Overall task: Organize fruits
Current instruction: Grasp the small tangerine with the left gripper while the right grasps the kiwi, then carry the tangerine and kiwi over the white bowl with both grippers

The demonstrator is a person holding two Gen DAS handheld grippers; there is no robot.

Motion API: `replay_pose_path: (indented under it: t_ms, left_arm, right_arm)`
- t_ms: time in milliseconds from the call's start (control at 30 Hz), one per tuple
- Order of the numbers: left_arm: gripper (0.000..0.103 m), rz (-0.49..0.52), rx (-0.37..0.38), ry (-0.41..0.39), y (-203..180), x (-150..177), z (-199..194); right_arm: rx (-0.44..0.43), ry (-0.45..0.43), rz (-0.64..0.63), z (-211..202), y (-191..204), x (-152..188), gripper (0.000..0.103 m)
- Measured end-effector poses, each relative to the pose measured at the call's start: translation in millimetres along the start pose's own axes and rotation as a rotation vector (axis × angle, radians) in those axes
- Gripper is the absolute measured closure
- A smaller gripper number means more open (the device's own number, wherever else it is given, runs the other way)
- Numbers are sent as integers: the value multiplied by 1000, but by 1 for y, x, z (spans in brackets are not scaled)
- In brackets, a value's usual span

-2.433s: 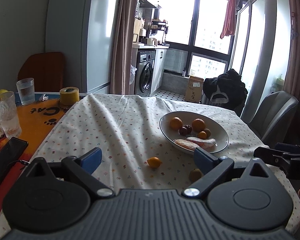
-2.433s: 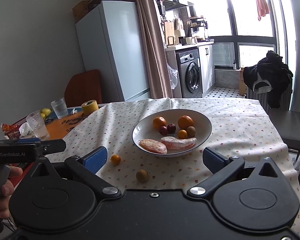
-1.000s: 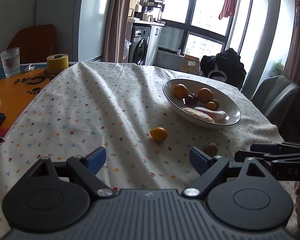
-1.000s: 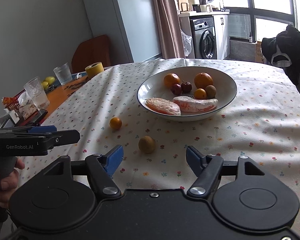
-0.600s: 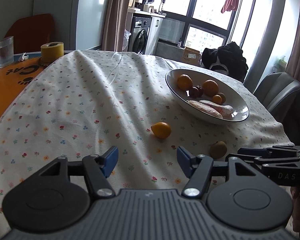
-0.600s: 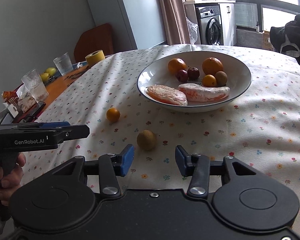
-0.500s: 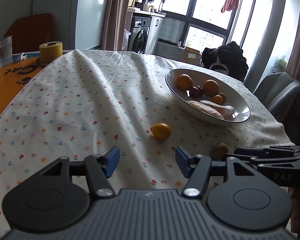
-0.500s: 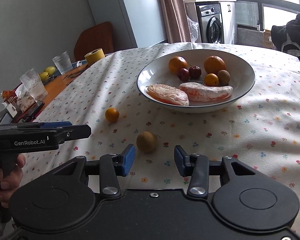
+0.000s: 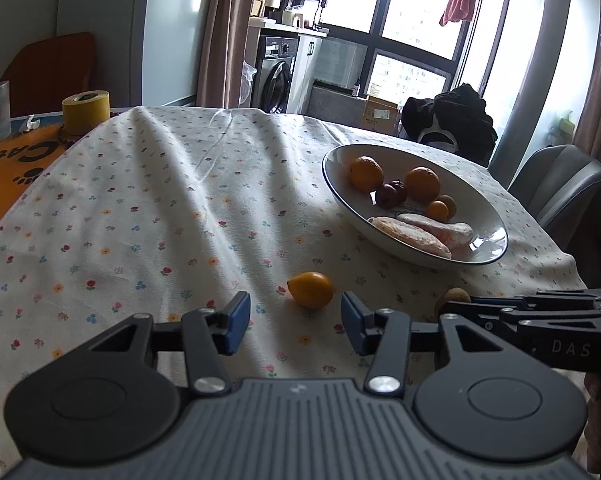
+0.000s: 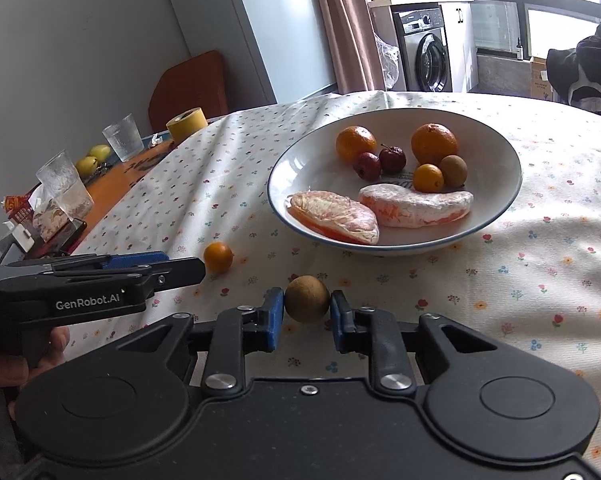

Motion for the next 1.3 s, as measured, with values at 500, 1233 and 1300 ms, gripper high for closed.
replay_pose_path:
  t_ms: [500,1233,1300]
  left_arm:
    - [74,7,-28,31,-15,-12,30]
    - [78,28,7,-63,-29,-60,7]
    - [78,31,10,-65,-31,-64,9]
  right_arm:
    - [10,-56,-3,-22,-4,-15,80]
    - [48,-132,44,-22,-34,-44,80]
    - [44,-131,56,-20,-37,-43,79]
Point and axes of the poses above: each gripper's, at about its wrist camera, not at the fingertips, and z roughly the way its jaws point, y to its left, x to its underside, the point moved 4 cm from there along z, roughly the way its jaws point, and after that the axes turned 4 degrees about y, right-handed, at the moved point
